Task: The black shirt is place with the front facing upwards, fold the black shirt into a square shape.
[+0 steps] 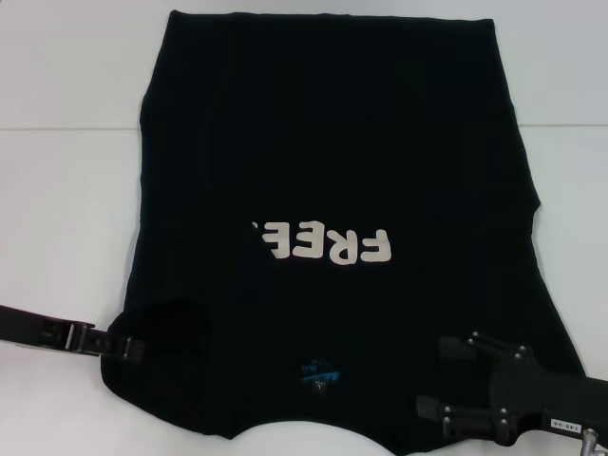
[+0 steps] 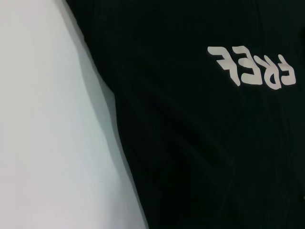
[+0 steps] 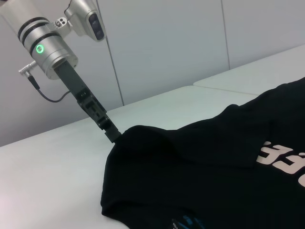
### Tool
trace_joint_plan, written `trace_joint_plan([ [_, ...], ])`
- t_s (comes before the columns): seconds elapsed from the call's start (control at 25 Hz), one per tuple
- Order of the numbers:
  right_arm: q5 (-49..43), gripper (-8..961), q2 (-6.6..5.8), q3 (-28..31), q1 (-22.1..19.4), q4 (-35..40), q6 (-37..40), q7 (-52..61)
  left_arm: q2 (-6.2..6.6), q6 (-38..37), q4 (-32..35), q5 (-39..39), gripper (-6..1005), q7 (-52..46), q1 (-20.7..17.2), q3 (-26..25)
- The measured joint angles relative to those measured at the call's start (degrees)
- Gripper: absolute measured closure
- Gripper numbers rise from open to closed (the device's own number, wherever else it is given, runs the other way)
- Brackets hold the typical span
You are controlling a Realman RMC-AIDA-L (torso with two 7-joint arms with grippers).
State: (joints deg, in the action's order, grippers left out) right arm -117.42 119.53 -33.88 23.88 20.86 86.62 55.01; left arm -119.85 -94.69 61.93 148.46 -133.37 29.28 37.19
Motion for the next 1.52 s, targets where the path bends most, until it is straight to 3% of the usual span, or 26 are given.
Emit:
trace_joint_plan([
  [0.76, 0.1, 29, 0.0, -0.1, 0.2, 0.1, 0.0, 0.0, -0.4, 1.9, -0.1, 0.8, 232, -0.6, -0.1, 3.5],
  [1.12, 0.1, 29, 0.0, 0.3, 0.2, 0.3, 0.4, 0.0, -1.25, 3.0, 1.4, 4.2, 243, -0.4, 0.2, 5.5],
  [1.44, 0.1, 30, 0.0, 0.3, 0.1, 0.4, 0.4, 0.1, -1.48, 3.7, 1.6, 4.4, 660, 0.0, 0.1, 5.6],
  [1.52, 0.1, 30, 0.0, 0.3, 0.0, 0.4, 0.5, 0.1, -1.47, 3.7, 1.5, 4.4, 702, 0.2, 0.1, 5.6],
])
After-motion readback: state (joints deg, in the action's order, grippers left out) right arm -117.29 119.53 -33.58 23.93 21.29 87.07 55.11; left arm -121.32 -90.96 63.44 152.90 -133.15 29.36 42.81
